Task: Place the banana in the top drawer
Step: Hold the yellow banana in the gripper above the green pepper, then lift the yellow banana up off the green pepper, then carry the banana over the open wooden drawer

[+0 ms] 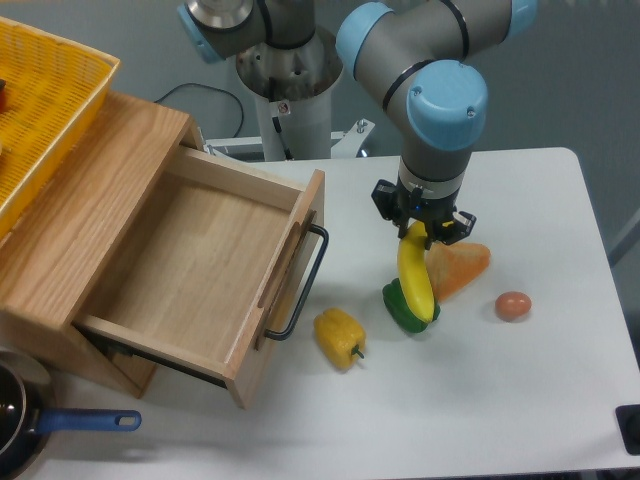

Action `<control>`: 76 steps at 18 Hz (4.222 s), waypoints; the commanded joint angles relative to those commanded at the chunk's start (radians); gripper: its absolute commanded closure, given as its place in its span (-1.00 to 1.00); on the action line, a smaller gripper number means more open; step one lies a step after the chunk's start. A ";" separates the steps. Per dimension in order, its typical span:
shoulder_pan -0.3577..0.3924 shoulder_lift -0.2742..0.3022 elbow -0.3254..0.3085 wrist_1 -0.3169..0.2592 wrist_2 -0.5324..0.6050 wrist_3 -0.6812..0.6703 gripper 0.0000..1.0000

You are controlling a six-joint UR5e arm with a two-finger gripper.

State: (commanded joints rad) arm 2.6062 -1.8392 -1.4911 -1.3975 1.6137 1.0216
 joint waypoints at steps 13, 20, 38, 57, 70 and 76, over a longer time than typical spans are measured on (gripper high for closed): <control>0.000 0.009 0.011 -0.005 0.002 -0.055 0.20; -0.008 0.044 0.015 -0.052 -0.001 -0.098 0.20; -0.018 0.189 0.049 -0.270 -0.227 -0.314 0.20; -0.044 0.248 0.089 -0.382 -0.416 -0.455 0.20; -0.159 0.204 0.091 -0.203 -0.479 -0.638 0.19; -0.204 0.176 0.089 -0.193 -0.468 -0.638 0.19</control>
State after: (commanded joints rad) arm 2.4023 -1.6628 -1.4021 -1.5907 1.1459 0.3835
